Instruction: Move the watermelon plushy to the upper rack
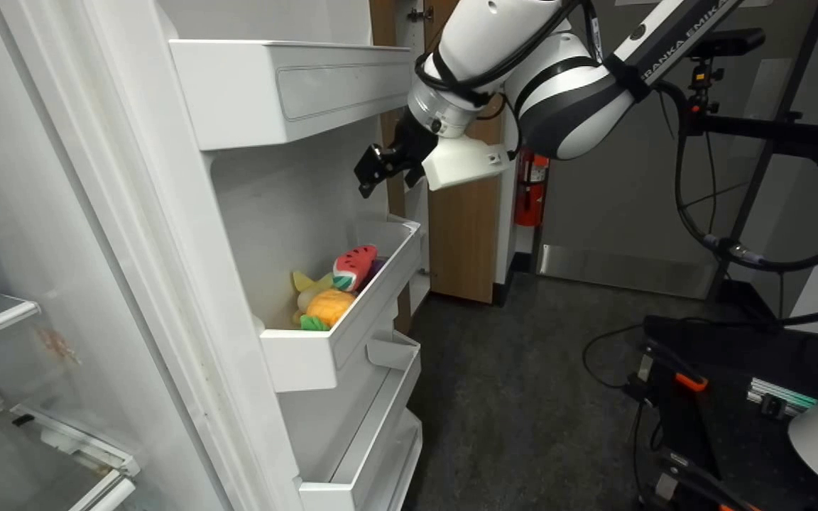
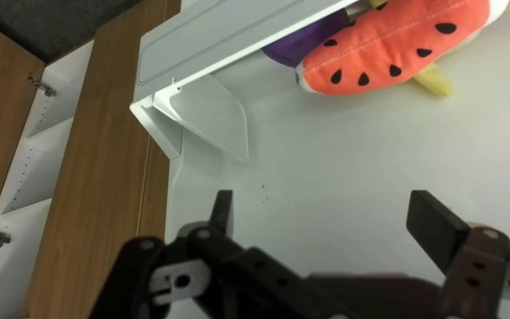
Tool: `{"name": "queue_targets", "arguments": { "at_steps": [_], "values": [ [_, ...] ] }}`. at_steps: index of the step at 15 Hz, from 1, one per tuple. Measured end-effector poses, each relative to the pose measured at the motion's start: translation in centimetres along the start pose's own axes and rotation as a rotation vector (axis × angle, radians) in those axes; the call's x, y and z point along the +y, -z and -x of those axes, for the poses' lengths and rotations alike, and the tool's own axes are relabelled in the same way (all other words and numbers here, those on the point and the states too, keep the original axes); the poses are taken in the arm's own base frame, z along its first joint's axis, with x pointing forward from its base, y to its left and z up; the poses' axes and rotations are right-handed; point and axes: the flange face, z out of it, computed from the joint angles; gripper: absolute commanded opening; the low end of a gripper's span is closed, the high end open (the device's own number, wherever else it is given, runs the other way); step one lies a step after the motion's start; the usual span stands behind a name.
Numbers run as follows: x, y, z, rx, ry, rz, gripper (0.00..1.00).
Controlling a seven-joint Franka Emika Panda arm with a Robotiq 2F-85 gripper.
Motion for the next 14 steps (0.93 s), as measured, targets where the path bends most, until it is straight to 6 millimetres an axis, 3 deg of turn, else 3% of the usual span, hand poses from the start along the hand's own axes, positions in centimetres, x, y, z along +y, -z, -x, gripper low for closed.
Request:
{"name": "queue_targets", "arguments": {
  "at_steps": [14],
  "values": [
    [-0.6,-1.4,1.5,-0.031,0.026,0.003,1.0]
  ]
}}
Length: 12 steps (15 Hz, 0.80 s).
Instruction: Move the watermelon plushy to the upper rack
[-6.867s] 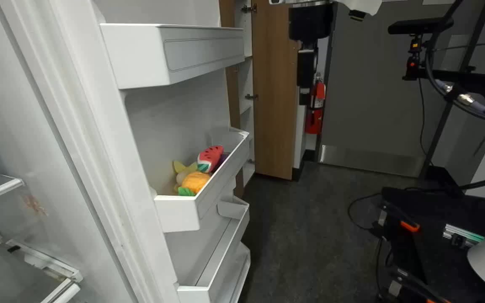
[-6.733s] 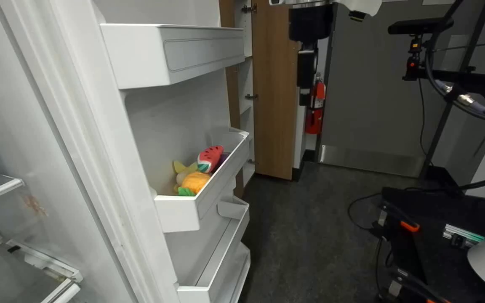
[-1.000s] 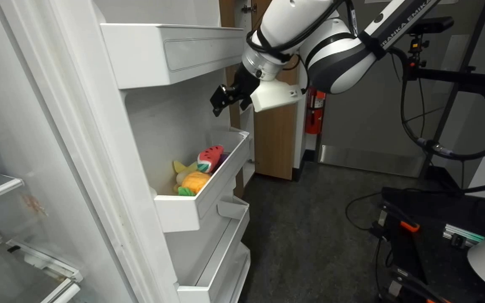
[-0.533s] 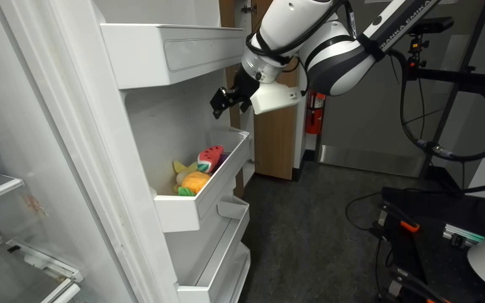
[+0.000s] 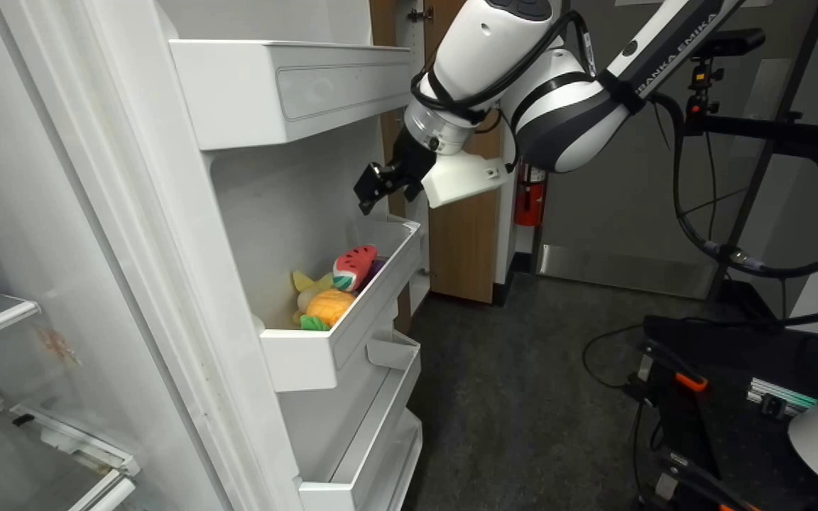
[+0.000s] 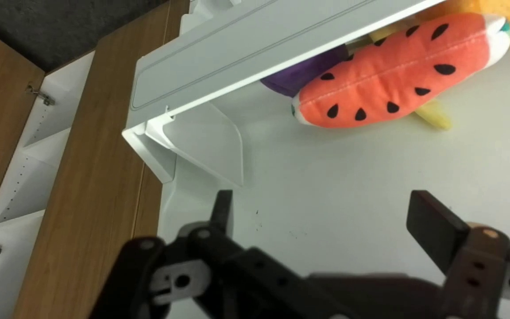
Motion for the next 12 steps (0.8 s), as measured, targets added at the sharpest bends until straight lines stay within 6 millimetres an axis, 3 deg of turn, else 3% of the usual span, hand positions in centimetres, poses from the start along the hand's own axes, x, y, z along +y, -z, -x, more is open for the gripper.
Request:
{"name": "queue_targets", "arguments": {
  "at_steps": [12],
  "values": [
    [-1.3,-2.3,1.8,0.01,0.06,0.006,1.0]
  ]
}}
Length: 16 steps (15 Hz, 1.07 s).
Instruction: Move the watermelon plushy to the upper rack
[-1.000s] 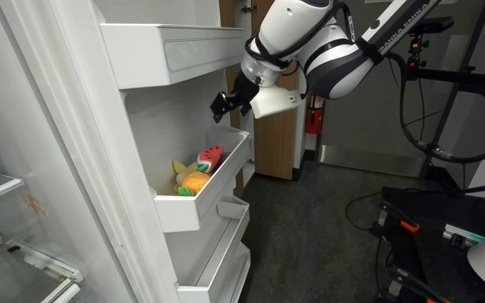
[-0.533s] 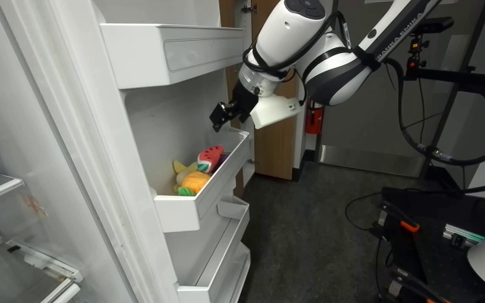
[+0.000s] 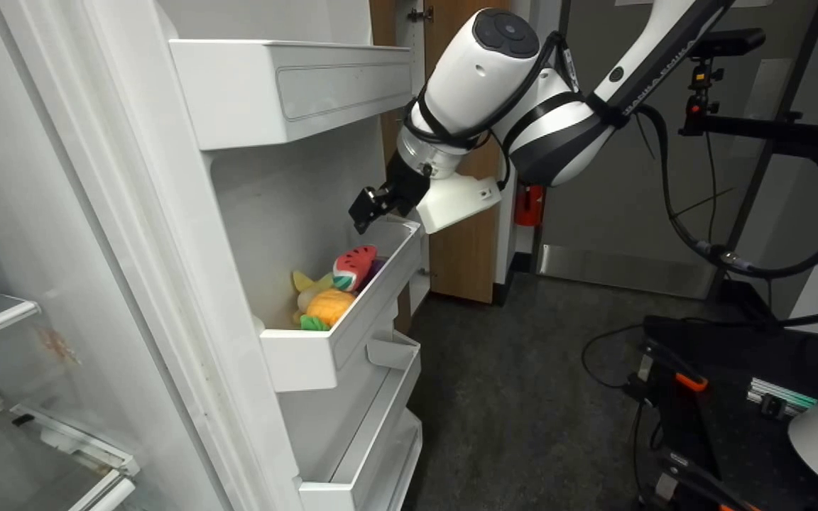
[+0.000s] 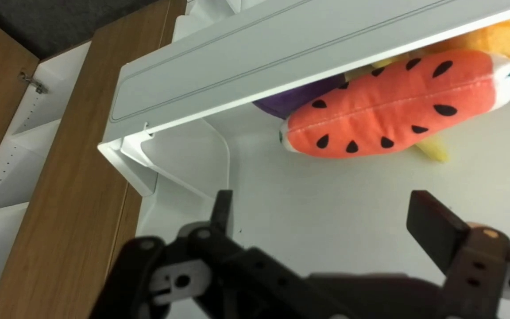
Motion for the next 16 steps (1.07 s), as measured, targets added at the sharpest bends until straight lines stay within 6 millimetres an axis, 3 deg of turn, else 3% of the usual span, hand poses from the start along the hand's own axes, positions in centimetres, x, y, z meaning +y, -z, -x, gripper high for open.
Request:
{"name": "queue_targets", "arguments": {
  "at_steps": [6,16],
  "values": [
    [-2.1,-1.7,0.3,0.023,0.01,-0.014,1.0],
    [-3.5,-4.6,1.4,-0.004,-0.008,-0.013,1.0]
  ]
}}
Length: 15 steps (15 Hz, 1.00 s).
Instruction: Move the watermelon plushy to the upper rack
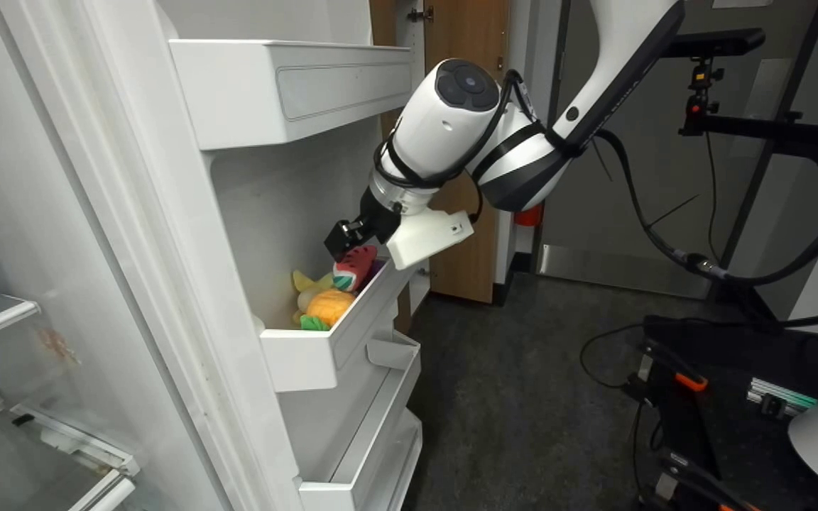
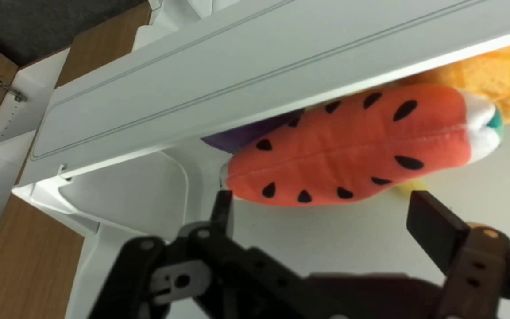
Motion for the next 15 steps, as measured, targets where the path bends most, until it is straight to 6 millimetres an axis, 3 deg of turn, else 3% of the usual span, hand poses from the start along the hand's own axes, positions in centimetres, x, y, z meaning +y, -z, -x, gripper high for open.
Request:
{"name": "queue_targets", "arguments": {
  "at_steps": [4,5,7,15],
  "values": [
    [-0.8,-0.5,0.4,-0.007,-0.013,-0.008,1.0],
    [-1.0,-0.7,0.7,-0.013,-0.017,-0.008,0.75],
    [-1.2,-1.1,1.2,-0.027,-0.027,-0.007,0.68],
    [-1.1,-1.6,1.4,-0.035,-0.056,-0.003,0.05]
  ]
}}
